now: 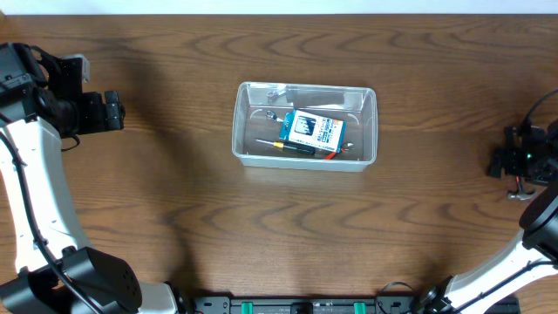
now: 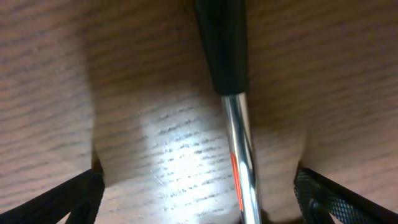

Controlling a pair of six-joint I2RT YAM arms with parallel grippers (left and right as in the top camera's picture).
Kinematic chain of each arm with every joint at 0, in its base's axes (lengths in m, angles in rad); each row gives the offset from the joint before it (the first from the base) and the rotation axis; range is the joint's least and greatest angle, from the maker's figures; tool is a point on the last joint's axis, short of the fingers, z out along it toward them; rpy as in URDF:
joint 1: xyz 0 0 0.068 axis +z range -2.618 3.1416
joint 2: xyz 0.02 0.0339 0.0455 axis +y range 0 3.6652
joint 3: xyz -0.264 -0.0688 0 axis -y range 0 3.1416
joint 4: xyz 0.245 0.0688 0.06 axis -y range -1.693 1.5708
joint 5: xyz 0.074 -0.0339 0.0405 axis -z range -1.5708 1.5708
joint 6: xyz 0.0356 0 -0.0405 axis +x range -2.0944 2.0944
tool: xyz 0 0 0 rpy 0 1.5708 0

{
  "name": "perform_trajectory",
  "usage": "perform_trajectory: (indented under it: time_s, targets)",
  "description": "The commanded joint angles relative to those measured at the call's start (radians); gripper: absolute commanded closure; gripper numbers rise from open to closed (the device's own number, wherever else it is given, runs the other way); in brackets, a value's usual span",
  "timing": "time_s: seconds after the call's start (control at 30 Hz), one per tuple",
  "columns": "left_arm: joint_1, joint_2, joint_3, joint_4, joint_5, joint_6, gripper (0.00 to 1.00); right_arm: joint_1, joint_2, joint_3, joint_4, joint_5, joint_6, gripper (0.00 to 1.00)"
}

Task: Pack container
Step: 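Lower the right gripper onto the hammer handle and close it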

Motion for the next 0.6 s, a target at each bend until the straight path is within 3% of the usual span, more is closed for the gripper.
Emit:
perform_trajectory:
  time_s: [0.0,0.2,0.47,0.57]
  targets:
    - [-0.002,0.011,-0.004,0.000,0.010,0.005,0.02,-0.006,0.055,0.001,0.013,-0.013,-0.026,0.01]
    - [-0.002,0.011,-0.004,0.000,0.010,0.005,0.02,-0.006,0.061,0.001,0.011,-0.029,-0.029,0.08]
    - [-0.002,0.011,-0.004,0.000,0.010,0.005,0.02,-0.006,0.061,0.001,0.007,-0.029,-0.026,0.38]
    - [-0.002,0.011,-0.004,0.000,0.010,0.005,0.02,-0.006,0.061,0.001,0.007,-0.029,-0.005,0.43]
